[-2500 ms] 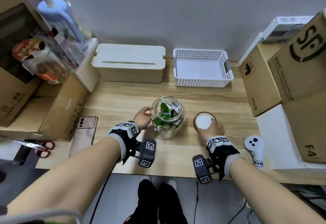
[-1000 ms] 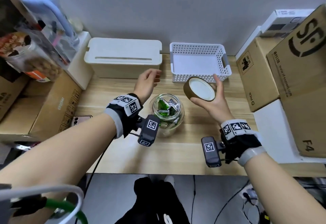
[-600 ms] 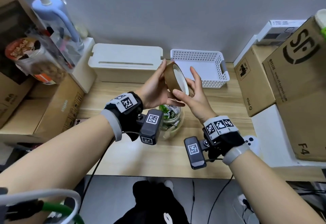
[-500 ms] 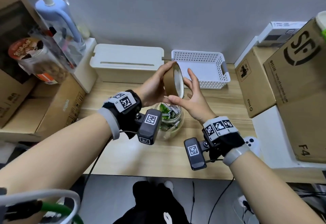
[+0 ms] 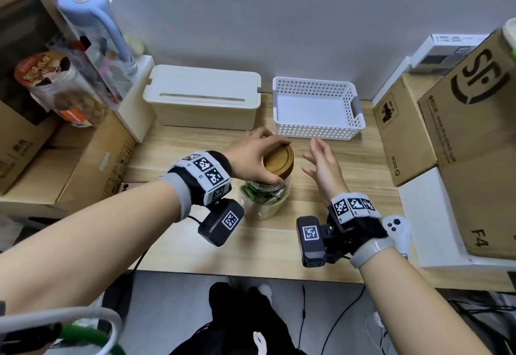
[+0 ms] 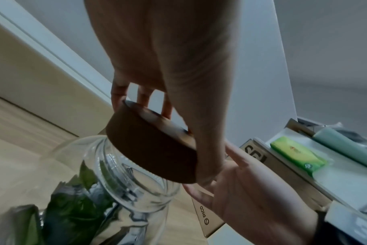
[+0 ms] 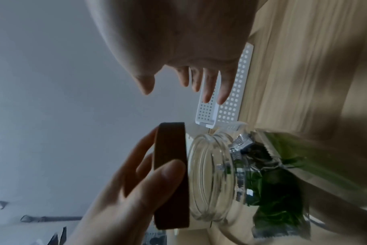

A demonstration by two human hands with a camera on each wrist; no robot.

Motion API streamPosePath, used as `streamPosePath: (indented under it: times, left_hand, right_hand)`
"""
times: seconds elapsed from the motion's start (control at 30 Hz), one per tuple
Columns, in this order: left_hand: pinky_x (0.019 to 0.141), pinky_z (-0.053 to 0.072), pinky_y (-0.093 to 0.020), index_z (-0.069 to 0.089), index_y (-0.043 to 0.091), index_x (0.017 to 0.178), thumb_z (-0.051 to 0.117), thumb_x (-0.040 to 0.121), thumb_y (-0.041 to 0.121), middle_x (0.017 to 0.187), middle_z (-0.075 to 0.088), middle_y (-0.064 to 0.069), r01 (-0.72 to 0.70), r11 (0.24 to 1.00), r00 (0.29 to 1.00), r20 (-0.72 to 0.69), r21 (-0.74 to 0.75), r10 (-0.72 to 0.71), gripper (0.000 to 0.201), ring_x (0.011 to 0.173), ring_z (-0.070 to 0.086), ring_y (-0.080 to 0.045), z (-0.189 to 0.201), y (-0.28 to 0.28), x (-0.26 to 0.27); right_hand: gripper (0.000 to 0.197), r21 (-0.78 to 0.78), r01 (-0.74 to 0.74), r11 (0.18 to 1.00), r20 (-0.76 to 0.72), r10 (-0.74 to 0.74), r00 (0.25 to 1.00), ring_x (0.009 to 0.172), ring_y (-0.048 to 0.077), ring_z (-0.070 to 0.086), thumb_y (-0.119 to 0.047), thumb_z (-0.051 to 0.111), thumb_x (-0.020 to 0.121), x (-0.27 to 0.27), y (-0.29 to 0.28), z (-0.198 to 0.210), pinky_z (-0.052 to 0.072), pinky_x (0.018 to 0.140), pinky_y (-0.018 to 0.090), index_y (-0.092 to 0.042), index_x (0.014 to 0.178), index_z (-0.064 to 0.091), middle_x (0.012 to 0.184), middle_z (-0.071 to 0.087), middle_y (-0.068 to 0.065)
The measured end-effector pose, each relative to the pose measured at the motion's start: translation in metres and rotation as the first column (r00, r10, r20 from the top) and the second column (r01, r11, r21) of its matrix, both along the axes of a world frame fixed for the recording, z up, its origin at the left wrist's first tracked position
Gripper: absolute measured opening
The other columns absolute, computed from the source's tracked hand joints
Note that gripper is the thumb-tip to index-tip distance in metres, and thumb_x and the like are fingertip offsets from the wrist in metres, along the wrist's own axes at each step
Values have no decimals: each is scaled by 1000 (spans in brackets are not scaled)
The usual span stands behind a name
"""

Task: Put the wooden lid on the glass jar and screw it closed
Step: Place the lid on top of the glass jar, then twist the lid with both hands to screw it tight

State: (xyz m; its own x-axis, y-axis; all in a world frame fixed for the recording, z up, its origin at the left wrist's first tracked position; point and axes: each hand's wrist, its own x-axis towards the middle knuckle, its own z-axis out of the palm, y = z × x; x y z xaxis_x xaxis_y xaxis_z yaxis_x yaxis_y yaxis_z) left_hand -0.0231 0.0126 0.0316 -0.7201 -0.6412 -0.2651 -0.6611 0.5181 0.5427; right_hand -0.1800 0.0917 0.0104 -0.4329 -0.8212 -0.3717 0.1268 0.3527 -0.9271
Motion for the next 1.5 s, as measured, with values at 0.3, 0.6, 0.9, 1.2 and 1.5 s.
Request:
streamPosePath:
  times: [0.3,0.6,0.9,1.2,1.5]
  left_hand:
    - [100,32,-47,32,47,136,70,57,58,141,37,1,90,987,983,174,-133,-66,88,126,34,-30,-8,6,-7]
    - [109,23,-52,25,42,139,64,64,62,151,24,-4,97,986,989,126,-132,-81,87,140,20,-27,-22,15,-6]
    - [119,1,-51,7,27,149,21,72,75,161,11,1,287,904,949,221,-317,-224,92,148,5,-17,-36,6,-30]
    - [115,18,-44,22,21,146,33,72,61,155,29,1,241,895,970,129,-375,-207,85,144,25,-19,-46,4,-33]
    - [118,11,-45,10,16,149,28,67,73,160,15,-3,259,904,965,127,-341,-229,101,147,12,-20,-42,0,-30]
  right_hand:
    - [40,102,-129,986,58,124,991,114,12,49,-23,46,96,9,2,-9,39,93,28,-13,134,46,127,54,5]
    - [38,115,-184,976,49,180,983,88,-4,53,-8,48,94,14,3,-15,42,68,8,-6,132,49,114,54,2]
    - [52,173,-109,979,139,85,987,128,12,45,-39,33,99,15,-3,-16,38,96,23,-12,144,37,146,45,3]
    - [59,286,-195,938,79,179,981,133,19,43,-43,19,99,16,-12,-23,32,76,4,-8,140,42,142,49,13]
    - [65,248,-281,927,37,280,959,136,20,42,-55,22,94,19,-14,-16,31,116,40,-17,143,38,147,45,10]
